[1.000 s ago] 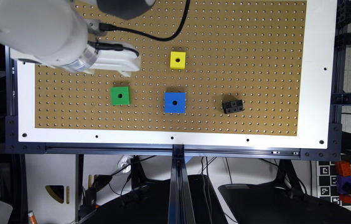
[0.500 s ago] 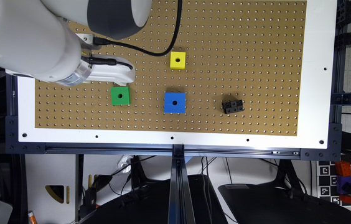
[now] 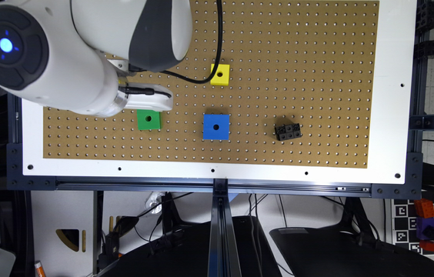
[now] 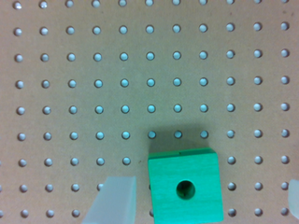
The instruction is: Pick up green block.
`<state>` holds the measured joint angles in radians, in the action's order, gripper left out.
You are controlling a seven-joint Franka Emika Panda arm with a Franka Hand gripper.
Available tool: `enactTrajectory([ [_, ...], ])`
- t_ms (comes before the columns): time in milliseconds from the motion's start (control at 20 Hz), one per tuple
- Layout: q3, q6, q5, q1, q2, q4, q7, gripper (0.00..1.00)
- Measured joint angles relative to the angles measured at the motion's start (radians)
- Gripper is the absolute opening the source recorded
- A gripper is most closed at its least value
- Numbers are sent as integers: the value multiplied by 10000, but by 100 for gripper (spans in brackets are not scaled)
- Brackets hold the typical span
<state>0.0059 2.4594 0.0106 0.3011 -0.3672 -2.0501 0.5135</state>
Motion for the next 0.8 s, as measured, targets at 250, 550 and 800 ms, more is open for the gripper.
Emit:
enactTrajectory([
  [250,1,261,0,0,-334,27,0,100],
  [550,1,758,0,0,-903,42,0,100],
  [800,1,1097,0,0,-1316,73,0,100],
])
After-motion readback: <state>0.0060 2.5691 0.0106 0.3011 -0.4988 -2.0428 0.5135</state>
